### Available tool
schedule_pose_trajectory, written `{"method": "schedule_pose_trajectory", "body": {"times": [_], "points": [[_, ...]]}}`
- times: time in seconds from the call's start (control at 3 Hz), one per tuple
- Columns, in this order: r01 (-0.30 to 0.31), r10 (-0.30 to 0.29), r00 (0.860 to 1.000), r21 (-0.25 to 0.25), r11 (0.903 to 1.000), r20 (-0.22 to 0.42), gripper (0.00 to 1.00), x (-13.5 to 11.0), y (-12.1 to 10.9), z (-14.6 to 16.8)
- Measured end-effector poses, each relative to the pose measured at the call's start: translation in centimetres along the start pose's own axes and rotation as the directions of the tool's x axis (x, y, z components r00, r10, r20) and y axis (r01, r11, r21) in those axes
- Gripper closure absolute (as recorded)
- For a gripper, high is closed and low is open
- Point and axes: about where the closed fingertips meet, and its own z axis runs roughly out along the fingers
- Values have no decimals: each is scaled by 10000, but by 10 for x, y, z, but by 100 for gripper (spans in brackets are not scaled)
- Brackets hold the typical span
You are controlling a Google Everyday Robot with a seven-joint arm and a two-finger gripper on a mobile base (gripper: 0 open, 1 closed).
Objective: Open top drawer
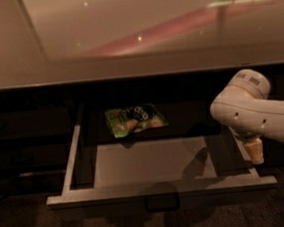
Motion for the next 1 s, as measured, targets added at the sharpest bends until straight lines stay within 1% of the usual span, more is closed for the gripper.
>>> {"method": "schedule_pose_trajectory", "body": {"times": [0.33,0.67,1.0], "points": [[-64,35,9953,298,9995,964,0,3,1,3],[-1060,757,9565,936,9900,2816,0,21,-2,11],[-1777,1097,8983,1236,9763,4254,0,29,0,13]]}}
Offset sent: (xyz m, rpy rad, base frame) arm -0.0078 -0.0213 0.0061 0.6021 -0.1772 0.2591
